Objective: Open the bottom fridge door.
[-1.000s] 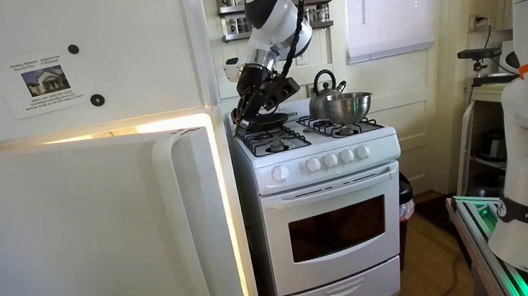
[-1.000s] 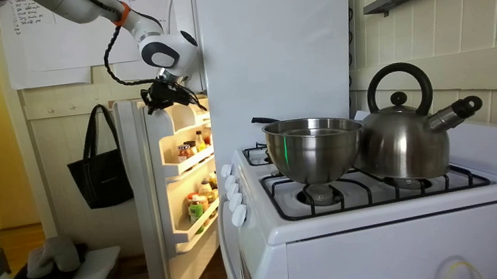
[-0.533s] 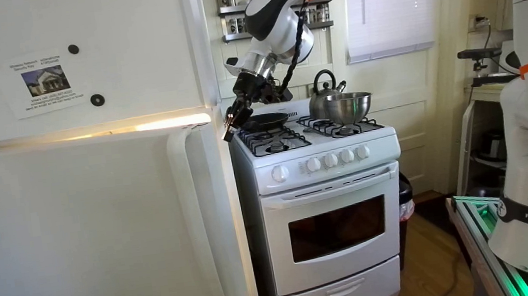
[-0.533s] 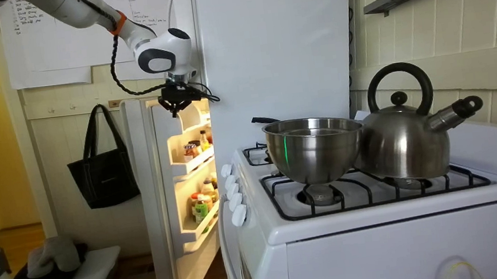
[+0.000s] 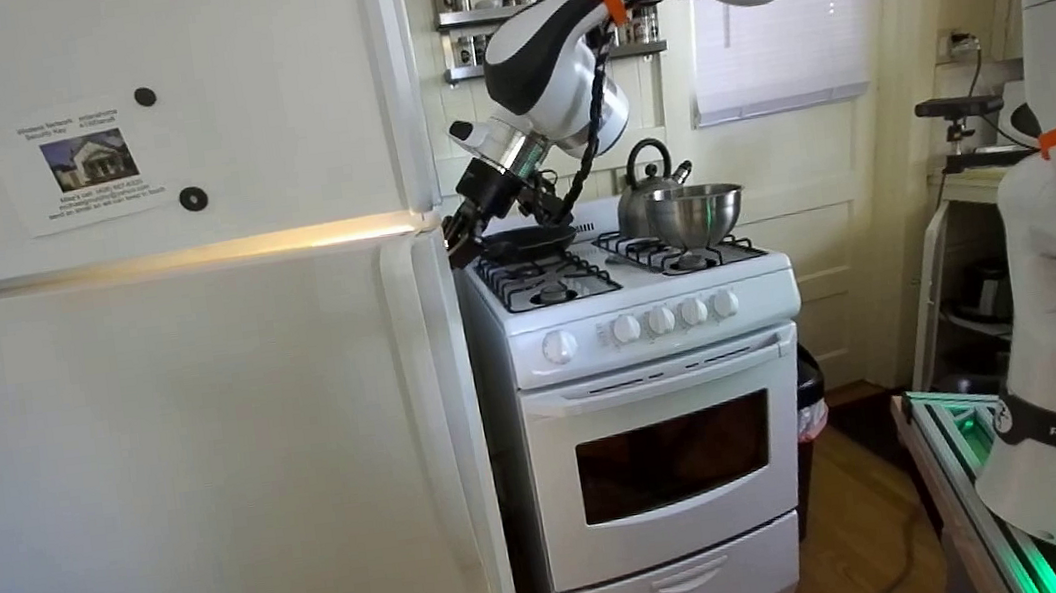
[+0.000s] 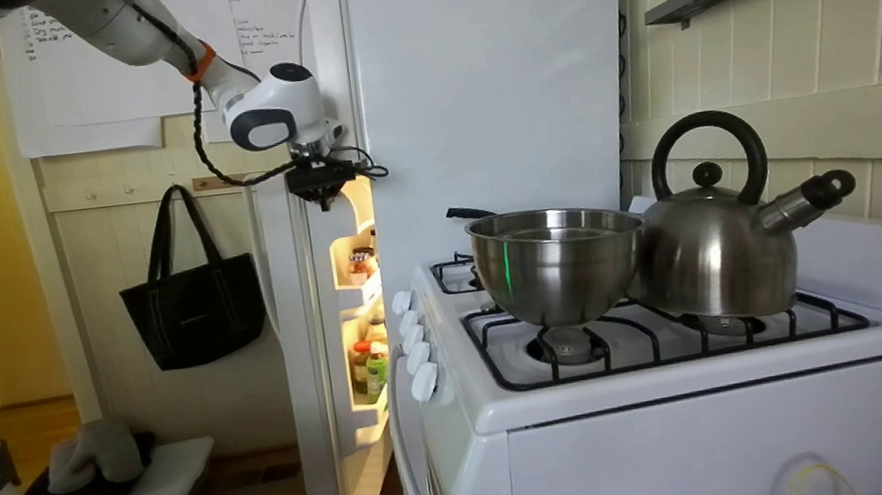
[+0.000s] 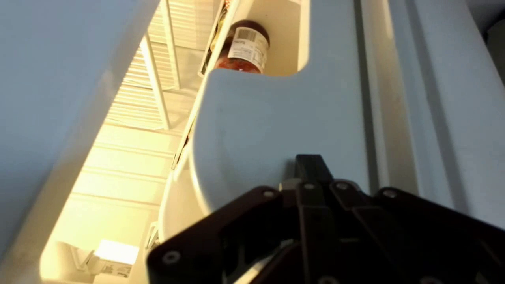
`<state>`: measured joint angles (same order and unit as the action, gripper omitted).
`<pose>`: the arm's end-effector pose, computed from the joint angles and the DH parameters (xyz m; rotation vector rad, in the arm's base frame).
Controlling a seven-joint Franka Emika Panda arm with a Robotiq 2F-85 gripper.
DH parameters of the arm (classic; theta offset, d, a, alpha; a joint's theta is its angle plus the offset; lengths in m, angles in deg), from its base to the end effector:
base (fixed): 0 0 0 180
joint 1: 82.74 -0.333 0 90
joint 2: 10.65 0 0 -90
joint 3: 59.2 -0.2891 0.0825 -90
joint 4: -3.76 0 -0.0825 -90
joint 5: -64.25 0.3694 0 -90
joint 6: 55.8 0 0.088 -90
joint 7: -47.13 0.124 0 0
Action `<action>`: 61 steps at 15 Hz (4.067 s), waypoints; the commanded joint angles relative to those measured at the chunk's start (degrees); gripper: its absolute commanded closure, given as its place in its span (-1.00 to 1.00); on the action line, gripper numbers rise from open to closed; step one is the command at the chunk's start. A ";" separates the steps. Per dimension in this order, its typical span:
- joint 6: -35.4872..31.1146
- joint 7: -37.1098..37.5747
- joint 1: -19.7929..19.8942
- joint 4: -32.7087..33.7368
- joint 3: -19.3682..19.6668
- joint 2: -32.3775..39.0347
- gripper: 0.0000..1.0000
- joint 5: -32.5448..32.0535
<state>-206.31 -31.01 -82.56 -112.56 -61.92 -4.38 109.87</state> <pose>0.6025 0.0150 0.4096 -2.5892 -1.0896 -1.0191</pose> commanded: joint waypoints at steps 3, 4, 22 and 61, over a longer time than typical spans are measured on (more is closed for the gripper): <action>4.05 -0.64 -0.06 -0.95 -1.26 0.13 1.00 7.69; 7.58 -0.02 0.51 -0.78 -1.33 -0.60 1.00 9.23; 25.44 2.24 0.88 -2.86 2.89 -6.95 1.00 4.47; 1.93 2.61 -2.42 5.69 -4.93 7.53 1.00 -2.78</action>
<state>-195.16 -24.40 -82.29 -110.27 -64.78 -2.02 107.11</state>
